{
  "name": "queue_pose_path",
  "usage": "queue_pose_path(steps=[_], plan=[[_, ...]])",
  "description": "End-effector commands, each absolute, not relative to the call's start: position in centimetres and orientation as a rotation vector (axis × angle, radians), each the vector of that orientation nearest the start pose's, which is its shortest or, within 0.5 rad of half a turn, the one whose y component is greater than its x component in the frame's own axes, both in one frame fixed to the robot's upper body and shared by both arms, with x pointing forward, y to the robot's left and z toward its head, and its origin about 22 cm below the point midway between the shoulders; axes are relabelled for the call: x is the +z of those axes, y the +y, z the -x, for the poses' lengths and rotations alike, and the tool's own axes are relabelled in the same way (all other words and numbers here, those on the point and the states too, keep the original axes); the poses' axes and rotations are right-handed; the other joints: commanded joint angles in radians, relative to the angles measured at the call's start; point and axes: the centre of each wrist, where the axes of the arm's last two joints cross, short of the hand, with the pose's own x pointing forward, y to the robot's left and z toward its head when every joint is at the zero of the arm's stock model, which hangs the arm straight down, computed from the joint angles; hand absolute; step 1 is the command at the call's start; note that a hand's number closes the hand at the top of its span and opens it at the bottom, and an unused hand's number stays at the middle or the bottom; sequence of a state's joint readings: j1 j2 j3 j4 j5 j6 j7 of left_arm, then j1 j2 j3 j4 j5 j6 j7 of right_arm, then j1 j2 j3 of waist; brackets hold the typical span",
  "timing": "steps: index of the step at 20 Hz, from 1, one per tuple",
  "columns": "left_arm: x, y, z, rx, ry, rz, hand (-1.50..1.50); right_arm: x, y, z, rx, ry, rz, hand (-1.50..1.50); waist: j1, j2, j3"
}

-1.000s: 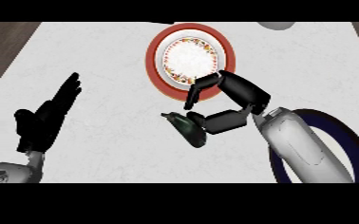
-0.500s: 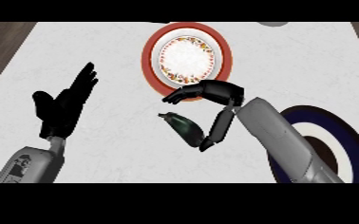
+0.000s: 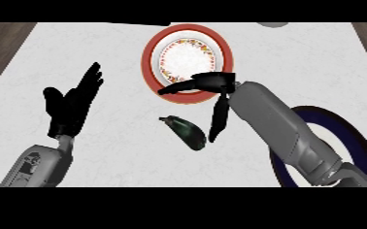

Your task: Pick the eggplant from the plate and place it in the plate

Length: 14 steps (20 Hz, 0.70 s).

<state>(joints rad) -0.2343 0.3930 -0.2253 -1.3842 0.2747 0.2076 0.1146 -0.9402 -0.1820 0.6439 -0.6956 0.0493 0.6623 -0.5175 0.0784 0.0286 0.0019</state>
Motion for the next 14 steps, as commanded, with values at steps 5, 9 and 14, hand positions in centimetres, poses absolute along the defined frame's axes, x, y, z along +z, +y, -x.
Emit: queue_pose_path(steps=[5, 9, 14], plan=[[3.4, 27.1, -29.4, -0.135, -1.444, -0.129, 0.0, 7.8, -8.5, -41.9, 1.766, -1.223, -0.803, -1.5, -0.015, -0.012, -0.001], [2.2, 27.1, -28.9, -0.145, -1.433, -0.134, 0.0, 6.2, -7.2, -41.1, 1.91, -1.212, -0.752, -1.5, -0.021, -0.011, -0.001], [2.9, 26.8, -29.5, -0.124, -1.428, -0.149, 0.0, 5.4, -5.6, -41.1, 2.041, -1.204, -0.637, -1.5, -0.021, -0.009, -0.001]])
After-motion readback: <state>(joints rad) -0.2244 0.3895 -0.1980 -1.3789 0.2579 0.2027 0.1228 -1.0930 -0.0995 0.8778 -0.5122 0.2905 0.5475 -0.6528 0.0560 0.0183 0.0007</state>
